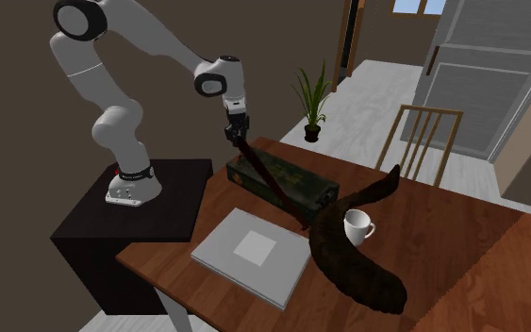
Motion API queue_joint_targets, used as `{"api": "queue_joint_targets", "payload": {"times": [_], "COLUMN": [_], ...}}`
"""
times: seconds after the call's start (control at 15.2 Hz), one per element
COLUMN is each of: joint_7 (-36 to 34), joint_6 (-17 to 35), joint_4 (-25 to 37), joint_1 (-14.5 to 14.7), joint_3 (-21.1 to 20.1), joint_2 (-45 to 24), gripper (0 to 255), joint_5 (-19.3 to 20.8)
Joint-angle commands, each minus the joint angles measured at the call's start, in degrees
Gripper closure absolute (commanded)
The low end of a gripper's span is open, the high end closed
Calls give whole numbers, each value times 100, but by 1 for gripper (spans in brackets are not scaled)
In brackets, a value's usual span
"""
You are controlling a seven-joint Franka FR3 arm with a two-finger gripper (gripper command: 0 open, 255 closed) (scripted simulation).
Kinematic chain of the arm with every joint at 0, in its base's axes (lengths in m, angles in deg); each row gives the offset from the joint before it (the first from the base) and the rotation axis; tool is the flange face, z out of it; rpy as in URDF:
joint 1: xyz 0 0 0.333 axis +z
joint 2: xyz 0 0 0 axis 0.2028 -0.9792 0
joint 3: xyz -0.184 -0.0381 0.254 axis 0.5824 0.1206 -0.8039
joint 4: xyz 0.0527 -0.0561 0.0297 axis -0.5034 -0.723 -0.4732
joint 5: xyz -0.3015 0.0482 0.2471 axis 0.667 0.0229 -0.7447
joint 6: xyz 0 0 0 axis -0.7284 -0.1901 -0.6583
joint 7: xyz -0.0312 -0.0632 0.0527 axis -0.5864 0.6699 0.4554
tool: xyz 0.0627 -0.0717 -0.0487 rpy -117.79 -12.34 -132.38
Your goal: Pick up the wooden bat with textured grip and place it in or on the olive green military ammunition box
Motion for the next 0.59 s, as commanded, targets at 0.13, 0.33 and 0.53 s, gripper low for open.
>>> {"api": "queue_joint_targets", "payload": {"times": [0.13, 0.33, 0.53], "joint_7": [-311, -341, -379], "joint_6": [160, 435, 713], "joint_4": [110, 27, -44], "joint_1": [108, 95, 80], "joint_3": [-213, -235, -256], "joint_2": [-249, -444, -654], "gripper": [255, 255, 255], "joint_5": [12, 51, 102]}}
